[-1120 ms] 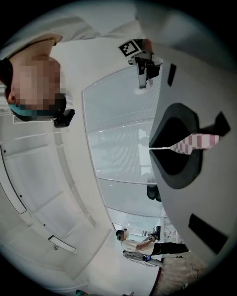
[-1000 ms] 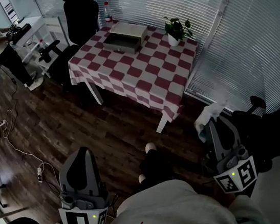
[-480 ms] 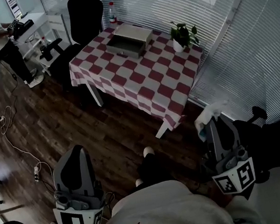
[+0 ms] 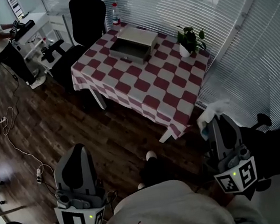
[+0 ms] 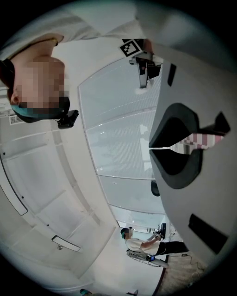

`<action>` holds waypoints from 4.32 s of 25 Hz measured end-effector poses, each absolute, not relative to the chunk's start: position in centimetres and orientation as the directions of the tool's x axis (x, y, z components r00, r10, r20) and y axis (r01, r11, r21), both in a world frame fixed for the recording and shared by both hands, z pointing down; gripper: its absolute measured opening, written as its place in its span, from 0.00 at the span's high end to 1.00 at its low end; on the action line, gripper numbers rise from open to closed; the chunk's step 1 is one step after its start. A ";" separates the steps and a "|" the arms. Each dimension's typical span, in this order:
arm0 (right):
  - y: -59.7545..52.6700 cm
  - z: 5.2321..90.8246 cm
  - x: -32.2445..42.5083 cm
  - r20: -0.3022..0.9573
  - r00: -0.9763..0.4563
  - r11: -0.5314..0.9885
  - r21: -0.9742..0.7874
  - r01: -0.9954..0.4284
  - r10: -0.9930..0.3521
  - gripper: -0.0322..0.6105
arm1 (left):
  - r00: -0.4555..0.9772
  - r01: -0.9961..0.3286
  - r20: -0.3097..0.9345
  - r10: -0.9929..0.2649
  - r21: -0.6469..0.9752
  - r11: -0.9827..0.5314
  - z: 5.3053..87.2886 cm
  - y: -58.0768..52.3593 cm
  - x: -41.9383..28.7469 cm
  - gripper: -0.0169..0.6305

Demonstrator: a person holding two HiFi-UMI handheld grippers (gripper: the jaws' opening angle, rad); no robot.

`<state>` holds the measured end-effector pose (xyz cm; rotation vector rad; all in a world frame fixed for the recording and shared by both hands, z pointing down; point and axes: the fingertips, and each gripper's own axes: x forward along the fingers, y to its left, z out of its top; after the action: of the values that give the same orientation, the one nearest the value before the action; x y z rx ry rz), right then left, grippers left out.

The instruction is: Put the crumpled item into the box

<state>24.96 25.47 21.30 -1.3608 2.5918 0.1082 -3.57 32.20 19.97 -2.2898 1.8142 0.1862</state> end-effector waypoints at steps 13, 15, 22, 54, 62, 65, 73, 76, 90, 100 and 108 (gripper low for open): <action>17.1 20.1 23.4 -0.231 -0.590 0.611 -0.029 -0.791 -0.774 0.88 | 0.195 -0.980 -0.235 -0.952 -0.095 -0.177 18.9 24.9 -4.4 0.94; 15.9 20.0 23.4 -0.232 -0.595 0.617 -0.029 -0.787 -0.770 0.88 | 0.192 -0.980 -0.239 -0.952 -0.096 -0.174 18.8 23.8 -4.3 0.94; 12.1 20.2 23.9 -0.215 -0.617 0.636 -0.028 -0.771 -0.757 0.88 | 0.184 -0.981 -0.237 -0.954 -0.101 -0.164 18.5 20.7 -3.4 0.94; 3.4 21.0 24.8 -0.229 -0.697 0.723 -0.045 -0.689 -0.679 0.88 | 0.117 -0.990 -0.269 -0.956 -0.112 -0.090 18.2 13.9 -0.5 0.94; 3.0 21.3 24.9 -0.231 -0.707 0.734 -0.055 -0.677 -0.668 0.88 | 0.115 -0.990 -0.268 -0.957 -0.113 -0.088 18.6 13.8 0.0 0.94; 2.9 21.3 24.9 -0.231 -0.709 0.737 -0.061 -0.673 -0.666 0.88 | 0.108 -0.990 -0.259 -0.960 -0.113 -0.081 18.7 14.0 0.0 0.94; 2.5 21.4 24.3 -0.231 -0.723 0.753 -0.070 -0.655 -0.651 0.88 | 0.084 -0.992 -0.253 -0.964 -0.112 -0.057 18.7 14.7 -0.2 0.94; 2.4 21.6 23.8 -0.227 -0.733 0.761 -0.072 -0.644 -0.641 0.88 | 0.074 -0.992 -0.250 -0.966 -0.115 -0.046 18.9 14.9 -0.6 0.94; 0.6 21.3 20.9 -0.232 -0.727 0.755 -0.061 -0.652 -0.646 0.88 | 0.096 -0.992 -0.269 -0.958 -0.102 -0.071 18.8 12.6 -3.3 0.94; -2.9 21.4 17.7 -0.224 -0.693 0.719 -0.054 -0.693 -0.685 0.88 | 0.164 -0.985 -0.277 -0.947 -0.100 -0.141 19.1 7.4 -6.7 0.94; -6.8 21.6 15.2 -0.217 -0.665 0.690 -0.061 -0.721 -0.714 0.88 | 0.211 -0.977 -0.262 -0.942 -0.094 -0.192 19.5 2.4 -9.3 0.94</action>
<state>15.25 -6.83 21.60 -1.1548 2.6776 0.0449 -9.32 2.36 19.50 -2.2459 1.8234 0.2121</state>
